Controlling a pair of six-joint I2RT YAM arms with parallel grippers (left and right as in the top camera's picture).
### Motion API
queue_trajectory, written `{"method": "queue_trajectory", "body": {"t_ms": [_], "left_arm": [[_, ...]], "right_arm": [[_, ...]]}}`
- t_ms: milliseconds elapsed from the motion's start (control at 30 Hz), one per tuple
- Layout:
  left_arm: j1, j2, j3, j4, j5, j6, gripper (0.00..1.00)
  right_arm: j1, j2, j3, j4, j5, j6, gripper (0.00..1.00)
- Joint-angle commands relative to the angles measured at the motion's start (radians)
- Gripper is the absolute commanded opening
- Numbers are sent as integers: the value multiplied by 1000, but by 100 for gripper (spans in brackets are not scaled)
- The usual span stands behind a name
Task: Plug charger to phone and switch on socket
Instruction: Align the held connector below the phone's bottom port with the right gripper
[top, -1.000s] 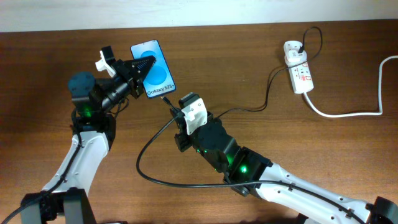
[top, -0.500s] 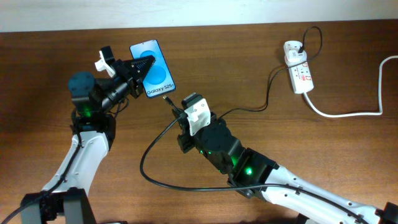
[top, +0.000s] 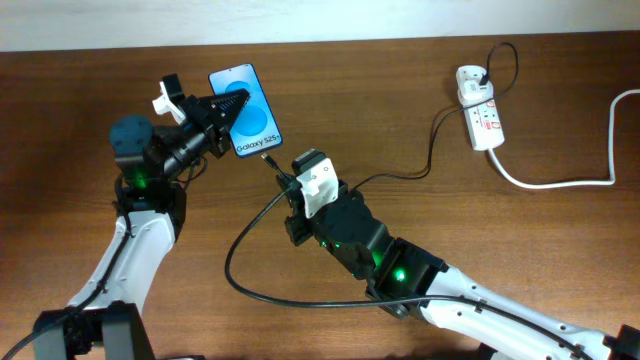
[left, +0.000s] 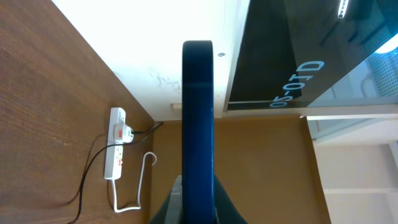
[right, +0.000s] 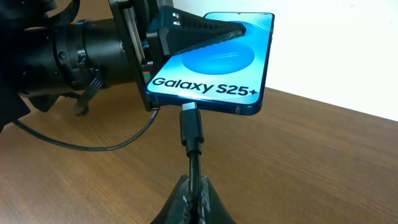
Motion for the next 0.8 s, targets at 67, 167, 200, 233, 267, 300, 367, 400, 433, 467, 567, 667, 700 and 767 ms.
{"method": "queue_trajectory", "body": {"t_ms": [67, 167, 200, 233, 267, 300, 367, 400, 433, 467, 567, 667, 700, 767], "left_arm": [[8, -26, 16, 10, 8, 19, 0], [8, -26, 16, 10, 8, 19, 0], [8, -26, 16, 10, 8, 19, 0], [8, -26, 16, 10, 9, 19, 0], [8, -26, 16, 10, 13, 19, 0], [8, -26, 16, 10, 16, 19, 0], [8, -26, 16, 10, 23, 19, 0], [8, -26, 16, 10, 23, 19, 0], [8, -26, 16, 10, 23, 19, 0], [8, -26, 16, 10, 23, 19, 0], [8, -26, 16, 10, 23, 19, 0], [8, -26, 16, 10, 22, 19, 0], [8, -26, 16, 10, 22, 19, 0], [8, -26, 16, 10, 19, 20, 0]], "right_arm": [[7, -5, 8, 3, -44, 5, 4], [7, -4, 8, -3, -48, 22, 4], [6, -3, 8, -3, -47, 22, 4], [6, -1, 8, -3, -47, 22, 4], [6, 8, 8, -3, -47, 22, 4], [6, 17, 8, -3, -47, 22, 4], [5, 32, 8, 3, -47, 22, 4], [5, 36, 8, 4, -47, 21, 4], [5, 36, 8, 7, -47, 21, 4], [5, 36, 8, 9, -47, 14, 4], [6, 36, 8, 15, -43, 11, 4], [6, 34, 8, 8, -43, 11, 4], [6, 32, 8, 6, -43, 11, 4], [6, 22, 8, 2, -43, 11, 4]]}}
